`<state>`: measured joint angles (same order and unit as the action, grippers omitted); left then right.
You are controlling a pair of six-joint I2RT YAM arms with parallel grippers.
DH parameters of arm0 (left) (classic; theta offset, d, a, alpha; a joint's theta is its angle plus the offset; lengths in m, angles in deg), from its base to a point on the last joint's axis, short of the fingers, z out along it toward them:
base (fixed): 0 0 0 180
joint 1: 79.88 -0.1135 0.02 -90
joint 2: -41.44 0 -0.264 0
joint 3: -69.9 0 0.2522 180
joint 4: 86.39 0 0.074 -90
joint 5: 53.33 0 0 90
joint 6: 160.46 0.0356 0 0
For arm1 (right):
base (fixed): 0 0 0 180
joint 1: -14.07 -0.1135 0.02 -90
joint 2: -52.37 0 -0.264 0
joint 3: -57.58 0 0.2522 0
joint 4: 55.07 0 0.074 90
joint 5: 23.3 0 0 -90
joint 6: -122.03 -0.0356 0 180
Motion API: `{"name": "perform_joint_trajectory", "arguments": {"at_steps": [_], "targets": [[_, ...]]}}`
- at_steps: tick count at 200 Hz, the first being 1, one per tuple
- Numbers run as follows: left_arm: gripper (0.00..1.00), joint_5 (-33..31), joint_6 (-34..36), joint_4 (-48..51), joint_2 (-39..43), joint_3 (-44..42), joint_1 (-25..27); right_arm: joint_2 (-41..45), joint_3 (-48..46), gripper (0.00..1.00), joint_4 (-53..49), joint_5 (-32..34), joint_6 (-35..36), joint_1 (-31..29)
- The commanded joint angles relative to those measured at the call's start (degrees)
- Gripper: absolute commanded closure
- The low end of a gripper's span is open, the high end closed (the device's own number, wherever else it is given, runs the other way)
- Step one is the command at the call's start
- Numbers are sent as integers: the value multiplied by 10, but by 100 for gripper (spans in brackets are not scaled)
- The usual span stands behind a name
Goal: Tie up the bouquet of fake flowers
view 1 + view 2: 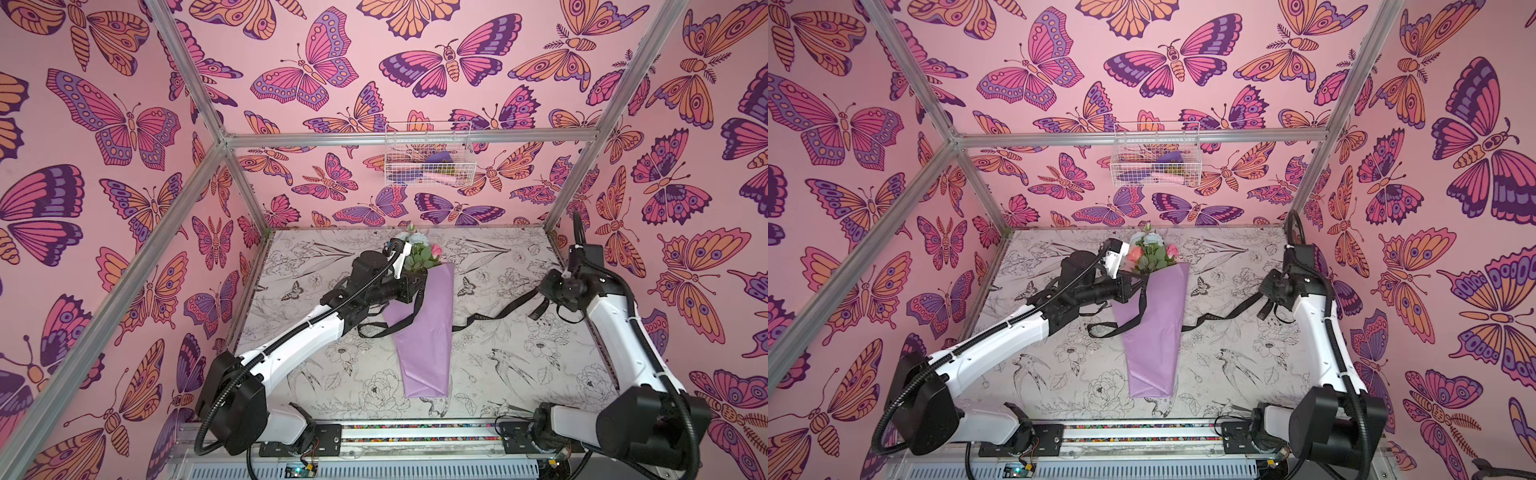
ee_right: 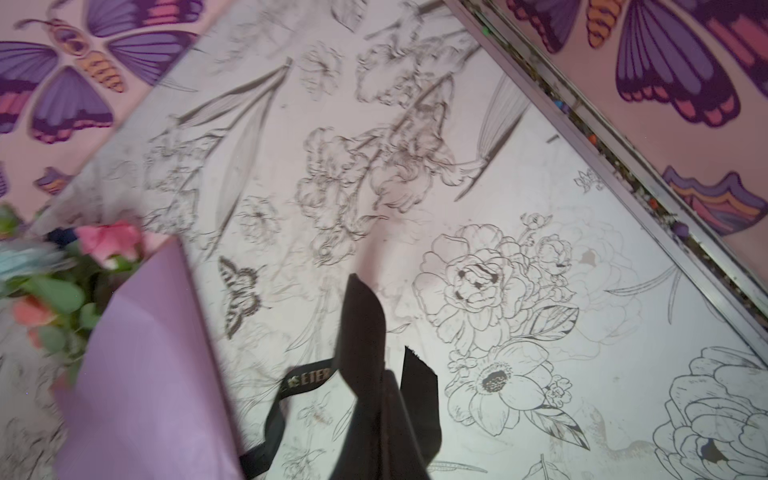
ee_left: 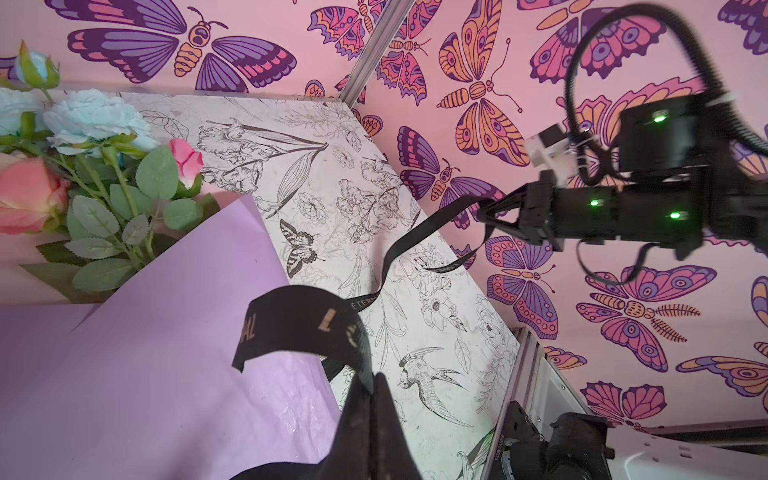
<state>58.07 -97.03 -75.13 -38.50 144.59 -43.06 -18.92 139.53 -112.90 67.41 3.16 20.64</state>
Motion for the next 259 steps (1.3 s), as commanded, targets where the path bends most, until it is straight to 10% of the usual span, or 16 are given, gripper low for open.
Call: {"name": "perform_joint_trajectory", "arguments": {"at_steps": [1, 161, 223, 259], "targets": [[100, -10, 16, 16, 18, 13, 1, 23, 96, 100, -86, 6, 32, -61], [100, -80, 71, 100, 115, 49, -51, -37, 532, 100, -210, -10, 112, -195], [100, -72, 59, 99, 112, 53, -51, -44, 542, 100, -229, 53, 137, -195], [100, -96, 94, 98, 109, 72, -51, -50, 472, 100, -176, -57, 125, -198]]}}
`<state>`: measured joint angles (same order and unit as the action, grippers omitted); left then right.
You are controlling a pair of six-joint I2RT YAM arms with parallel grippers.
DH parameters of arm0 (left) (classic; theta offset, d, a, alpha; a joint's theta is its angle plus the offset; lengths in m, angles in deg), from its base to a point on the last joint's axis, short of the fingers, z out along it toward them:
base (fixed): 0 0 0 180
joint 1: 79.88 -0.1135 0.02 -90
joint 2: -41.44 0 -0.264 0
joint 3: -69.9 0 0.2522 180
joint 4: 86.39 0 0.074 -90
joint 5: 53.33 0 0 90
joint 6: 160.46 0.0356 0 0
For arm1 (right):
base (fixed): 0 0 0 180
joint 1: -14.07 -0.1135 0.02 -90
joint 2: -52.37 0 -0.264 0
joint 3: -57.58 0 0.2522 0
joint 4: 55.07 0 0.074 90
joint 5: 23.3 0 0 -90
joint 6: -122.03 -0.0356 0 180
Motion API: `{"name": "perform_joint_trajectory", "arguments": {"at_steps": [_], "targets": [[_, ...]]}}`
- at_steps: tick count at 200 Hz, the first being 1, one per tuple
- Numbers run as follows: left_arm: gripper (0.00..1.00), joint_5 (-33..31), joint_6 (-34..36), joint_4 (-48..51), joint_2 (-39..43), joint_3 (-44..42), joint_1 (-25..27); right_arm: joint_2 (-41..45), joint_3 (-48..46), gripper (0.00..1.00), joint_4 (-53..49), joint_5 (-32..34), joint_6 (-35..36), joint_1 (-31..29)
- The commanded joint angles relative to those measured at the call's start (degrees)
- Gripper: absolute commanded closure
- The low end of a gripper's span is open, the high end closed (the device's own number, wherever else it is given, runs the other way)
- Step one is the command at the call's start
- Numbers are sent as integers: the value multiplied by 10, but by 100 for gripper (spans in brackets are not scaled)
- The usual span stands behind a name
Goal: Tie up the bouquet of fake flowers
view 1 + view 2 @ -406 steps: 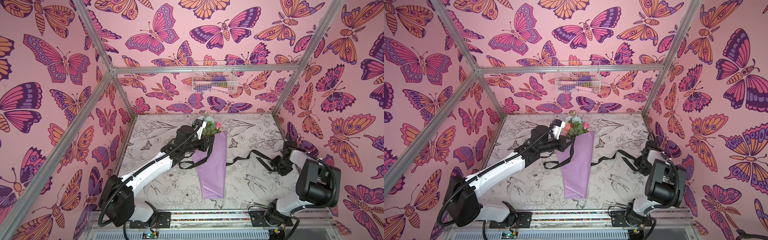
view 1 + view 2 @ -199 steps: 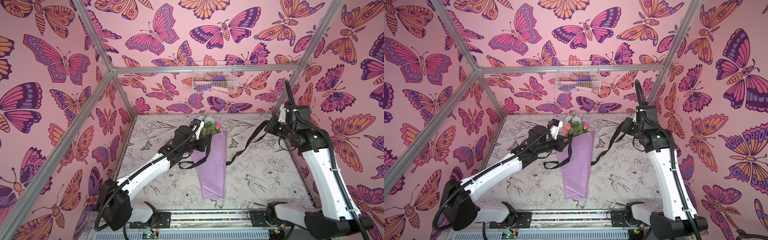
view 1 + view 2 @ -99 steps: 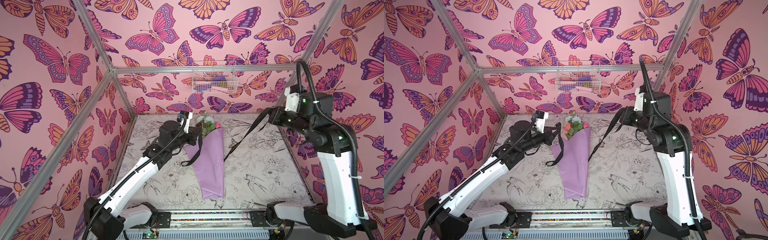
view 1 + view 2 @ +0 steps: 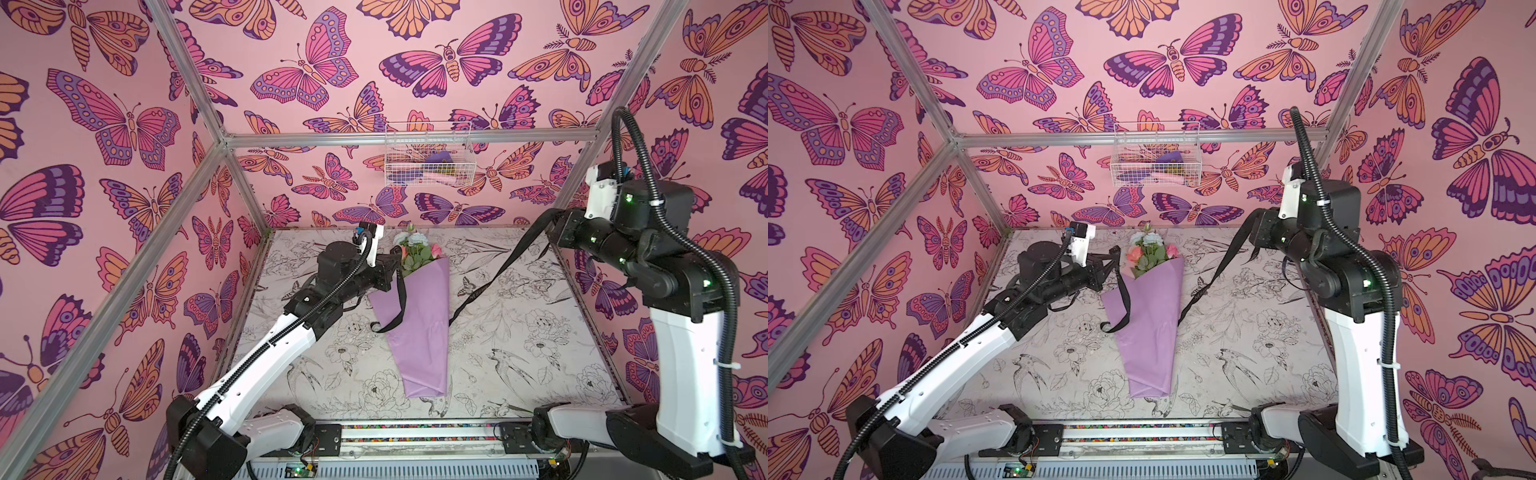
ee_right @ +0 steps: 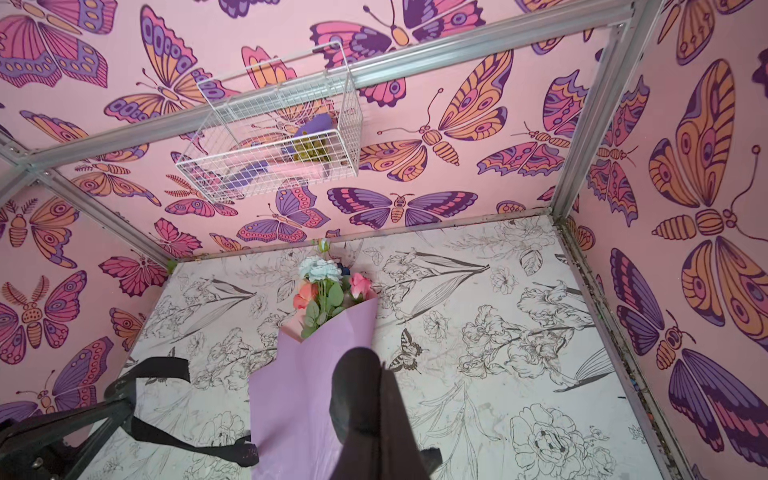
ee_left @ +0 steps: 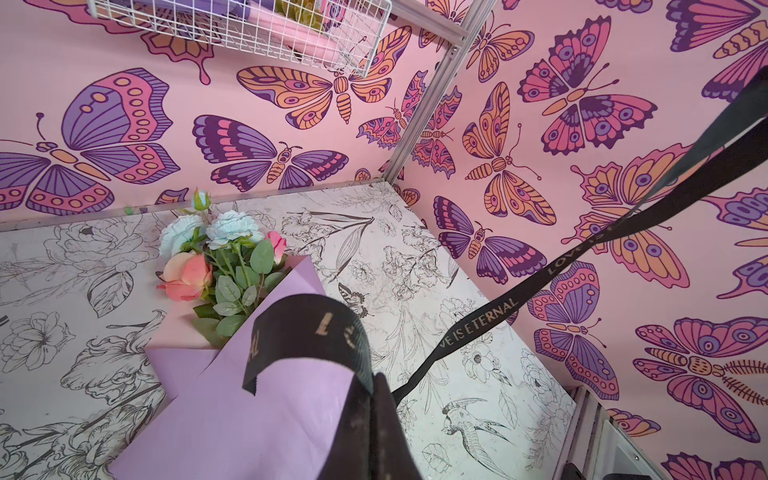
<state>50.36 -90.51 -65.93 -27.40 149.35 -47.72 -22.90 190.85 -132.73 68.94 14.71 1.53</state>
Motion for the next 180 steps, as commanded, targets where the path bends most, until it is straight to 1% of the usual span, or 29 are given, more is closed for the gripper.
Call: {"name": "perform_joint_trajectory", "arguments": {"at_steps": [1, 16, 40, 65, 73, 102, 144, 180], "targets": [[100, -20, 31, 6, -2, 25, -4, -11, -44, 100, 25, -76, 9, -8], [100, -30, 56, 5, -6, 38, -5, -30, -64, 100, 49, -93, 6, -37], [100, -28, 87, 2, -5, 50, -6, -84, -42, 100, 70, -87, 17, -101], [100, -17, 115, -44, 9, 24, -6, -144, -2, 100, 101, -95, 19, -149], [100, -12, 128, -67, 15, 11, -6, -178, 8, 100, 114, -98, 18, -161], [100, 8, 164, -122, 26, -14, -6, -249, 36, 100, 175, -137, -6, -191], [100, 68, 173, -157, 44, -52, -2, -346, 77, 100, 235, -185, -34, -233], [100, 114, 197, -188, 63, -93, 5, -413, 91, 100, 285, -263, -69, -276]]}}
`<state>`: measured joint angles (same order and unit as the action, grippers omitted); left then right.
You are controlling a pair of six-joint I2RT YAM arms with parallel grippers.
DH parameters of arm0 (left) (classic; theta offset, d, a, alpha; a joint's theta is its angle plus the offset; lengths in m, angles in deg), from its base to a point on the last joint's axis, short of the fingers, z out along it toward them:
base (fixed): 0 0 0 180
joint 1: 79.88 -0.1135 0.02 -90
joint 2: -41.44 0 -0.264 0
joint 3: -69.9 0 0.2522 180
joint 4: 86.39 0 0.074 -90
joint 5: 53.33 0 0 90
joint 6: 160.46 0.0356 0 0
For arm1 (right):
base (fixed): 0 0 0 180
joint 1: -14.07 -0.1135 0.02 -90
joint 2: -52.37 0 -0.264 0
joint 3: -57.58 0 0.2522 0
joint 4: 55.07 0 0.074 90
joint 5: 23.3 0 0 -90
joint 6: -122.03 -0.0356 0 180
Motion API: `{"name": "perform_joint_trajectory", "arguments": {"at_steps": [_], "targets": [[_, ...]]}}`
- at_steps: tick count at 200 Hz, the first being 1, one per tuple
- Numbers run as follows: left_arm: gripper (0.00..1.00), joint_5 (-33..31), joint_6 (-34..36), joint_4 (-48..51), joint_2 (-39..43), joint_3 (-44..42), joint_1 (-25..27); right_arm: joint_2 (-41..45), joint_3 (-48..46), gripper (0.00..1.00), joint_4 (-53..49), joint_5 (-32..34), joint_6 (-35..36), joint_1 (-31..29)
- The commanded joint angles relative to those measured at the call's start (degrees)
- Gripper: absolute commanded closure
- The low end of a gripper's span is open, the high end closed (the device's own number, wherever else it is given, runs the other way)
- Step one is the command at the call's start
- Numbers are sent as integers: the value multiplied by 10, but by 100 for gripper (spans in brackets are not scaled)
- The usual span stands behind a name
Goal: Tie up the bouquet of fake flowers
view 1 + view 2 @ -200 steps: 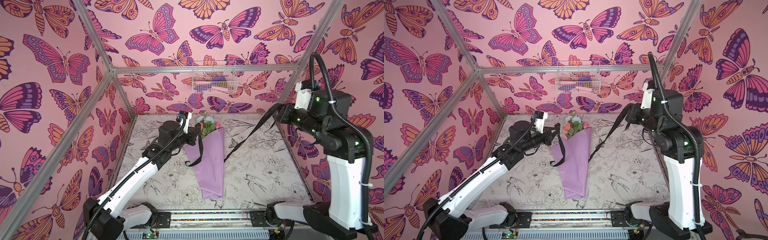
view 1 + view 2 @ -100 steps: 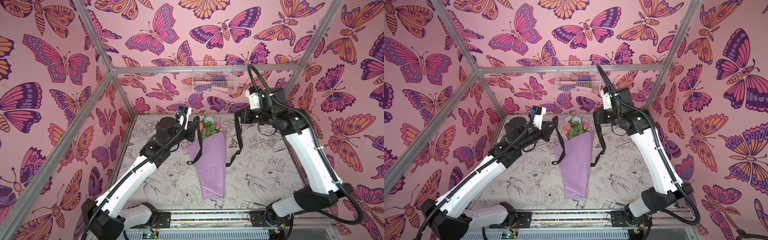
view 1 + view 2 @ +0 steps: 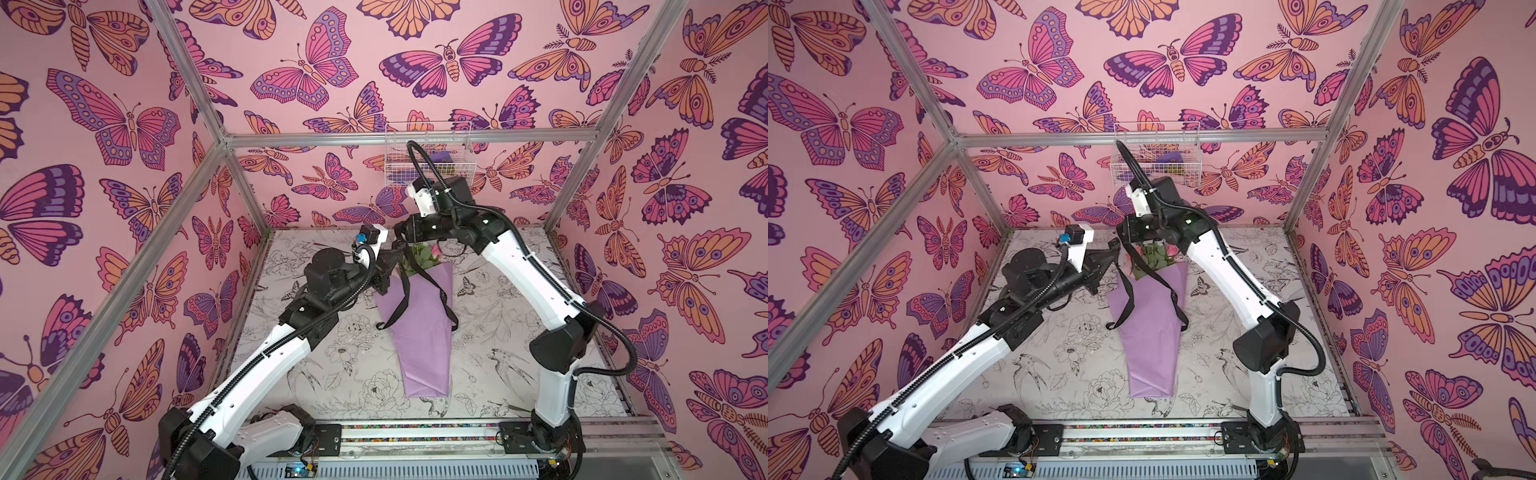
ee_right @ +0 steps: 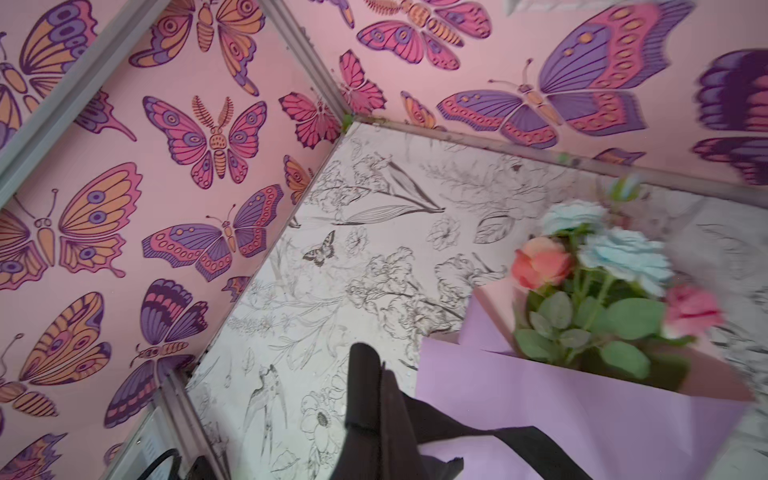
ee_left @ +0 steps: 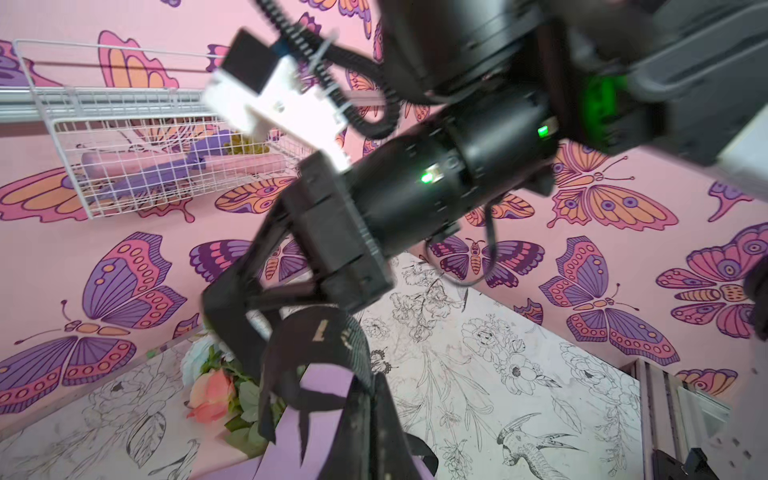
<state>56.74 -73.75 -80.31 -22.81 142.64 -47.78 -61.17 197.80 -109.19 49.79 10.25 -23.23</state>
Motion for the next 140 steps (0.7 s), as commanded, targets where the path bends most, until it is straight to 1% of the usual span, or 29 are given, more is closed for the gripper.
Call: {"name": "perform_joint_trajectory", "arguments": {"at_steps": [1, 40, 51, 74, 82, 89, 97, 102, 108, 113, 127, 140], "targets": [[100, 52, 30, -45, 18, -28, 6, -32, 21, 100, 50, -73, -26, -29], [100, 88, 53, -69, 41, -67, 10, -68, 7, 100, 65, -118, -48, -76], [100, 92, 56, -71, 48, -77, 10, -65, -18, 100, 71, -128, -55, -89], [100, 101, 58, -76, 63, -101, 11, -40, -109, 95, 120, -141, -83, -111], [100, 103, 58, -77, 67, -106, 11, -34, -140, 91, 140, -152, -98, -116], [100, 102, 58, -77, 69, -113, 11, -30, -162, 84, 154, -164, -112, -117], [100, 96, 58, -77, 73, -117, 11, -27, -184, 74, 164, -172, -122, -117], [100, 93, 58, -77, 74, -120, 11, -24, -193, 66, 165, -172, -124, -117], [100, 89, 58, -78, 76, -123, 11, -22, -201, 56, 160, -164, -121, -117], [100, 85, 57, -77, 77, -126, 10, -20, -203, 51, 151, -155, -116, -117], [100, 78, 55, -77, 81, -131, 11, -16, -199, 44, 122, -132, -99, -113], [100, 72, 53, -77, 83, -135, 11, -9, -196, 41, 104, -112, -89, -104]]}}
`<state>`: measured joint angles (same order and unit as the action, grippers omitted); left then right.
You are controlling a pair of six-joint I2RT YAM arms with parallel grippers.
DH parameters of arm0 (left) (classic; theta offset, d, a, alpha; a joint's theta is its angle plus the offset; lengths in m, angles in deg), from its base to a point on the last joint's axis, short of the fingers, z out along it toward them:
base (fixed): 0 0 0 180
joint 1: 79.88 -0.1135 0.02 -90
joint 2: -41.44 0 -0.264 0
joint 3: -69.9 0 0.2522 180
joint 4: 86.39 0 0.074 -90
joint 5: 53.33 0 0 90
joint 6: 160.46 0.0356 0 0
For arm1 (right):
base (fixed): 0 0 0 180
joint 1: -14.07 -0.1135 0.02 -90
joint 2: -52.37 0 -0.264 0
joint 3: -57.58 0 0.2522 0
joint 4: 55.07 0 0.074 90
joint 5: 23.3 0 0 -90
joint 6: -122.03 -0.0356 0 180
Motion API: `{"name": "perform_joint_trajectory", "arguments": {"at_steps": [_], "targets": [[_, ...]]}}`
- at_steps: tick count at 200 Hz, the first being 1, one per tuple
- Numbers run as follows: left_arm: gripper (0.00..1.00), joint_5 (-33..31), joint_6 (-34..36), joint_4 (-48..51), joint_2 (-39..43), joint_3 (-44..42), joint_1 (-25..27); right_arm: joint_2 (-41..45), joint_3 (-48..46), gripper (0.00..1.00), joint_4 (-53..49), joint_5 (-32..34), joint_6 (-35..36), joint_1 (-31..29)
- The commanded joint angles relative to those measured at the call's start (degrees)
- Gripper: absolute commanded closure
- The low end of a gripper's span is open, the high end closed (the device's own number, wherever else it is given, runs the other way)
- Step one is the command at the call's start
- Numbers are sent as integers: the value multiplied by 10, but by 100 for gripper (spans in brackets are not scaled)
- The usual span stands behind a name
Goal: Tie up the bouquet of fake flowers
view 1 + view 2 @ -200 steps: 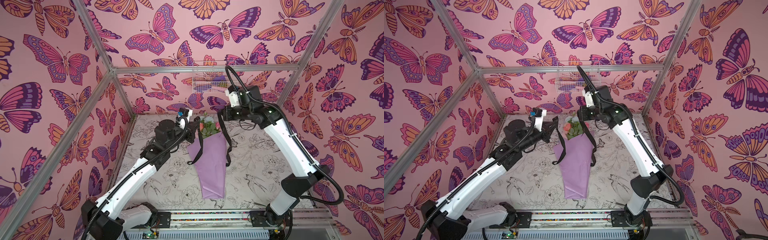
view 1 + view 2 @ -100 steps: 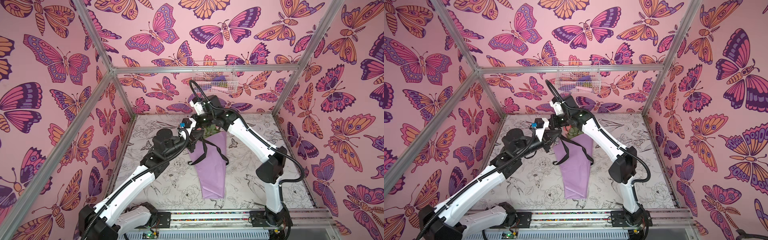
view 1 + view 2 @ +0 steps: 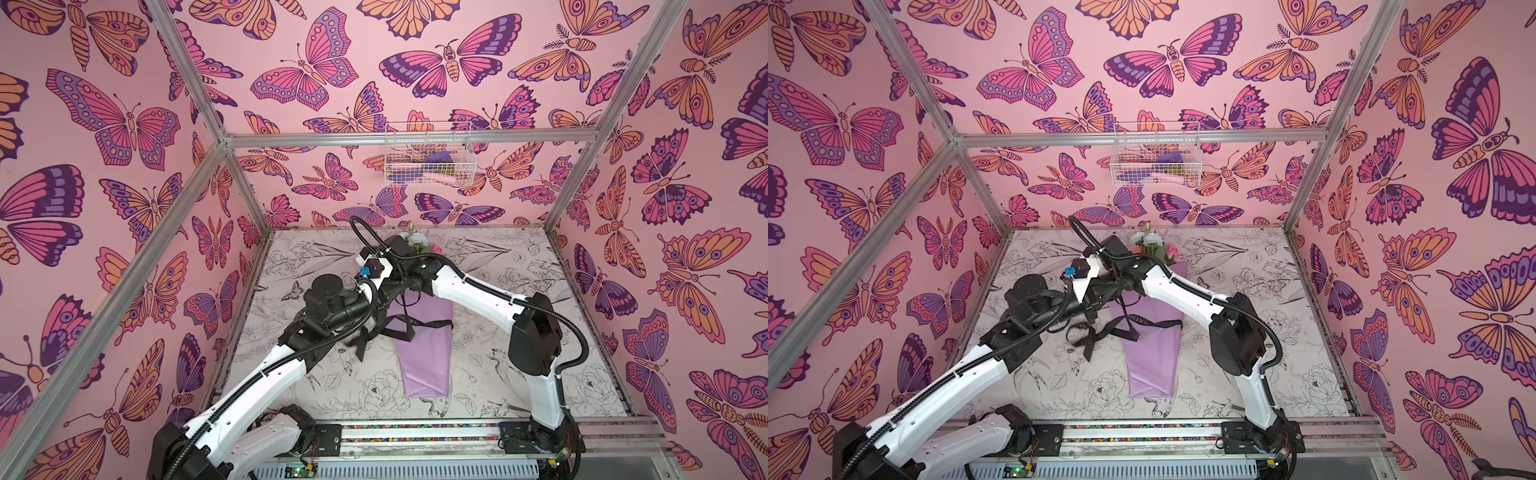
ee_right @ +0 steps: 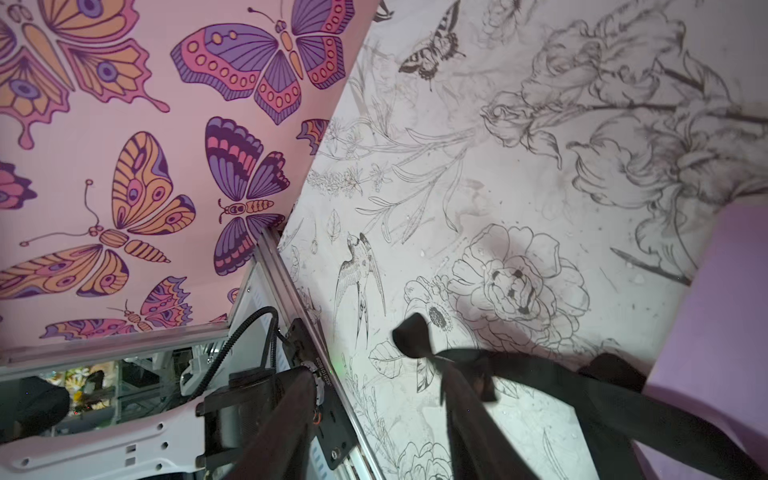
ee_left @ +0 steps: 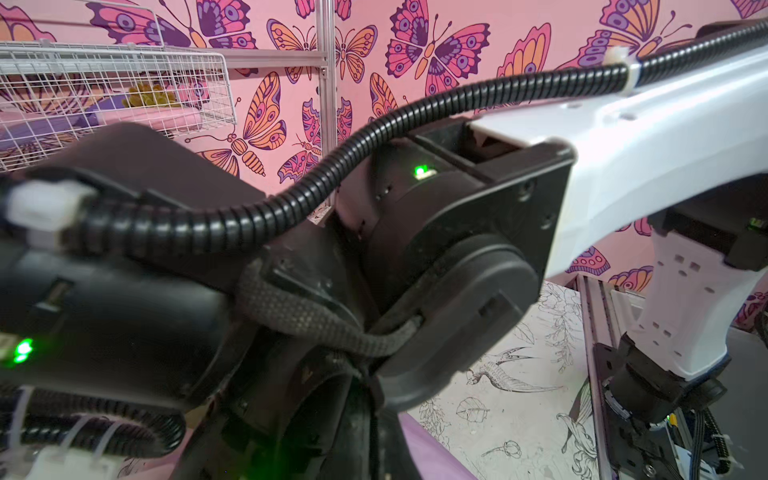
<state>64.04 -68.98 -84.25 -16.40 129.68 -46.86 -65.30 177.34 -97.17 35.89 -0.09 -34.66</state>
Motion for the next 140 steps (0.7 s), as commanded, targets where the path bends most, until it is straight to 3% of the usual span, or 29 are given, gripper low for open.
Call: {"name": "perform_joint_trajectory", "arguments": {"at_steps": [1, 53, 106, 140], "targets": [[100, -2, 6, -38, 19, -5, 1, 33, 9, 41, -17, 29, 15, 11], [100, -51, -9, -33, 24, -12, 1, 113, -38, 41, -86, 195, 15, 88], [100, -113, -27, -13, 10, 2, -2, 310, -241, 39, -57, 381, -13, 146], [100, -204, -74, 32, -25, 40, -18, 424, -366, 40, -42, 430, -15, 146]]}}
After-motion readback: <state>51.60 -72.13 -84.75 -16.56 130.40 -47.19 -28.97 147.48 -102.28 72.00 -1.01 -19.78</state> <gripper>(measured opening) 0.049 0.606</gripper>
